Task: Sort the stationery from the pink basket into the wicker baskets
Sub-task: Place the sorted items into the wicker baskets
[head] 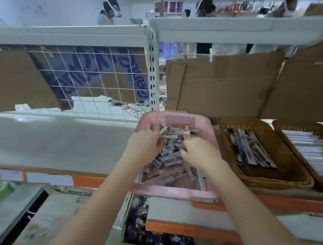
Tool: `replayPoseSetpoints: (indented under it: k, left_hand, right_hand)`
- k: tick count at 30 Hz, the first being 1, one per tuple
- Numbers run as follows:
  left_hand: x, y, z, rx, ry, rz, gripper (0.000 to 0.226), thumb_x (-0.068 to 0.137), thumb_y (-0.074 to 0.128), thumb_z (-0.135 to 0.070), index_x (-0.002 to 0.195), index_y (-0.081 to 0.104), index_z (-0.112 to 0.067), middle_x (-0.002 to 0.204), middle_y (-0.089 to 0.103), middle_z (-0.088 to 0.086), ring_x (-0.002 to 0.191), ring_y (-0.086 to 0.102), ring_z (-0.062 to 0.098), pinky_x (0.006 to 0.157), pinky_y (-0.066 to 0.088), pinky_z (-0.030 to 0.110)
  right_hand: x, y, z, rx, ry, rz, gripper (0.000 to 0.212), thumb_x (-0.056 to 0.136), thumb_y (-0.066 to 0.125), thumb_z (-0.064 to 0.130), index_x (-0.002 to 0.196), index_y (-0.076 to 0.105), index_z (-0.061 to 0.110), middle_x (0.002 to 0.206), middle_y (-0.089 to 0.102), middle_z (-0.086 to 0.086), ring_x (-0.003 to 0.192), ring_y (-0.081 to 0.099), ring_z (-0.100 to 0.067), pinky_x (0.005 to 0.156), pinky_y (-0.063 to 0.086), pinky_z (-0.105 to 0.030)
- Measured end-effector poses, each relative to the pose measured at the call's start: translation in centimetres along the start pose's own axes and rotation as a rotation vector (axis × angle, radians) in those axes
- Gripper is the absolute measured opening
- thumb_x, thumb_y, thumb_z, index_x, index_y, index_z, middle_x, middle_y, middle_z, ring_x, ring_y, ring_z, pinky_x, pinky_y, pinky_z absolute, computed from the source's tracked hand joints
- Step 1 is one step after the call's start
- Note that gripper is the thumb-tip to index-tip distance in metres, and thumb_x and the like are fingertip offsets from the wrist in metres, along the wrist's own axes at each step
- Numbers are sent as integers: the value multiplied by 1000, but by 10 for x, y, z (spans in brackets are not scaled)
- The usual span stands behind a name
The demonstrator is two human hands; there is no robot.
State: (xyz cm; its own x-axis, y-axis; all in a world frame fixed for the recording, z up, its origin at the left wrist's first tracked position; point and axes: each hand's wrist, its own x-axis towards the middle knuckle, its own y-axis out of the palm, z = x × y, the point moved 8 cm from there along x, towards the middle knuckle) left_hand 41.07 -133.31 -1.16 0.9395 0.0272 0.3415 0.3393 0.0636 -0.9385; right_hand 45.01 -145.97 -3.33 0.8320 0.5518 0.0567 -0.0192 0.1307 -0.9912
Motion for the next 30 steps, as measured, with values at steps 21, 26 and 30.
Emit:
replayPoseSetpoints:
  k: [21,26,30]
  left_hand:
    - [-17,24,4,-186,-58,51,26,95,43,-34,90,63,-19,84,63,0,76,58,23,57,34,27]
    - [-14,12,11,-235,-94,34,24,97,43,-36,85,59,-21,79,58,-3,73,54,21,55,35,27]
    - [-11,-10,20,-311,-138,-26,31,98,39,-40,81,54,-20,78,59,-2,74,55,21,58,43,31]
  right_hand:
    - [-2,53,30,-454,-235,425,49,86,54,-6,134,44,2,128,53,-16,110,55,-33,90,51,-44]
    - [4,34,13,-285,-101,433,32,90,54,1,122,57,6,115,61,-13,101,61,-29,83,52,-35]
    - [0,12,-8,-99,-99,231,4,91,56,12,89,59,9,90,61,-7,80,58,-23,60,43,-29]
